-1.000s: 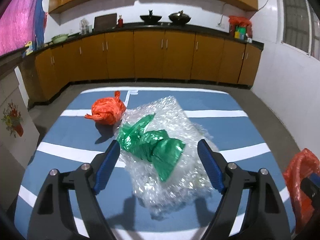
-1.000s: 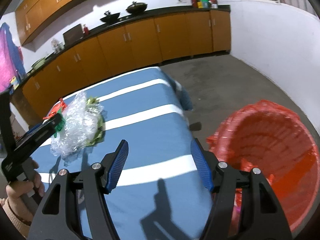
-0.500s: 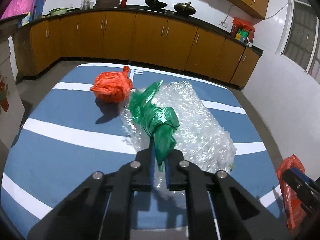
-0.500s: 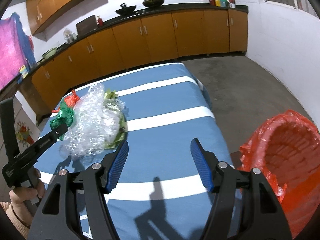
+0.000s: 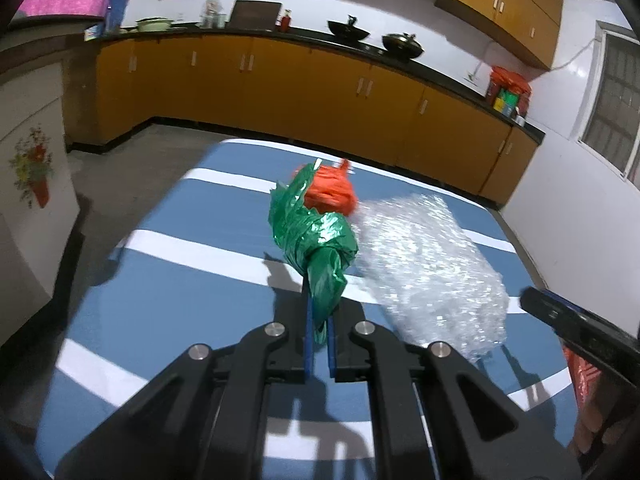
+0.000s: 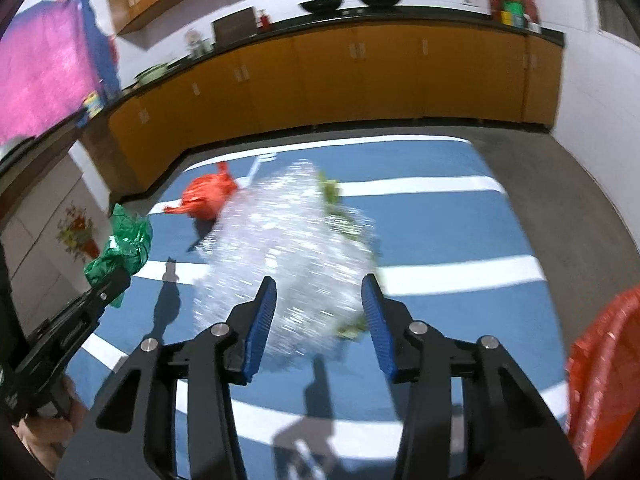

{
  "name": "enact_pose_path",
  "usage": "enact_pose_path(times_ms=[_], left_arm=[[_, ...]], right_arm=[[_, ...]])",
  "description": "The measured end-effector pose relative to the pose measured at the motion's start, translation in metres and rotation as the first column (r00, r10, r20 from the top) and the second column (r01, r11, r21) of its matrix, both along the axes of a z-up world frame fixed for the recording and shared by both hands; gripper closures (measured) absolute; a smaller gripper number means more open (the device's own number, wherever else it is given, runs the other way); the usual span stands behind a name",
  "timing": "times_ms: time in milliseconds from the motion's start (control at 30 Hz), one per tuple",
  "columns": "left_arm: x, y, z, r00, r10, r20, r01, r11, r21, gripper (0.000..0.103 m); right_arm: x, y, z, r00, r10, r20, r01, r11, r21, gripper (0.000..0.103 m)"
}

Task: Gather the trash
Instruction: 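Grasp the bubble wrap sheet with the right tool, then carry the green bag to the basket with left tool while right carries bubble wrap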

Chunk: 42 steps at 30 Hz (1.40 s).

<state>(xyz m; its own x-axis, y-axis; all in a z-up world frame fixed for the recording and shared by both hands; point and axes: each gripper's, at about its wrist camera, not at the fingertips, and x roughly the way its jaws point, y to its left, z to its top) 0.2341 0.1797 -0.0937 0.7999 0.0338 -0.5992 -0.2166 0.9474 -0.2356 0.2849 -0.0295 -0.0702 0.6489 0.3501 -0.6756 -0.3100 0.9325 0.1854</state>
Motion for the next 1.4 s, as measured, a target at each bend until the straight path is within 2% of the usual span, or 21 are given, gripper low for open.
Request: enact_pose_path(times_ms=[233,267,333,367,467,900,1400], left_arm=[[-0.014,0.021,0.008,0.999,0.029,0.015,-0.029,1.000,0.005,0.096],[-0.015,0.023,0.008,0.999,0.031,0.015,-0.031,1.000,0.003,0.096],[-0.017,0.026,0.009,0.999,0.035,0.015,-0.035,0.999,-0.002,0.096],[-0.018,0.028,0.008,0.999,0.037,0.015,-0.037,0.999,-0.005,0.096],[-0.019,0.030,0.008,0.999,0.040,0.014,-0.039,0.999,-0.017,0.096],[-0.027,0.016,0.020,0.999,-0.012,0.048,0.013,1.000,-0.019,0.096],[-0.034,-0.037,0.039,0.985,-0.152,0.084,0.153,0.988,0.000,0.096]], right_arm=[[0.020,0.045,-0.018,0.999,0.025,-0.035,-0.028,0.995,-0.096,0.058],[0.021,0.048,-0.022,0.999,0.024,-0.041,-0.028,0.994,-0.110,0.071],[0.020,0.049,-0.029,0.998,0.028,-0.060,-0.036,0.990,-0.133,0.089],[0.018,0.048,-0.030,0.998,0.027,-0.059,-0.035,0.990,-0.136,0.093],[0.012,0.041,-0.024,0.999,0.027,-0.040,-0.032,0.993,-0.117,0.097],[-0.020,0.001,0.026,0.994,-0.040,0.102,0.047,0.997,-0.068,0.099],[-0.062,-0.067,0.047,0.964,-0.180,0.193,0.193,0.980,-0.049,0.099]])
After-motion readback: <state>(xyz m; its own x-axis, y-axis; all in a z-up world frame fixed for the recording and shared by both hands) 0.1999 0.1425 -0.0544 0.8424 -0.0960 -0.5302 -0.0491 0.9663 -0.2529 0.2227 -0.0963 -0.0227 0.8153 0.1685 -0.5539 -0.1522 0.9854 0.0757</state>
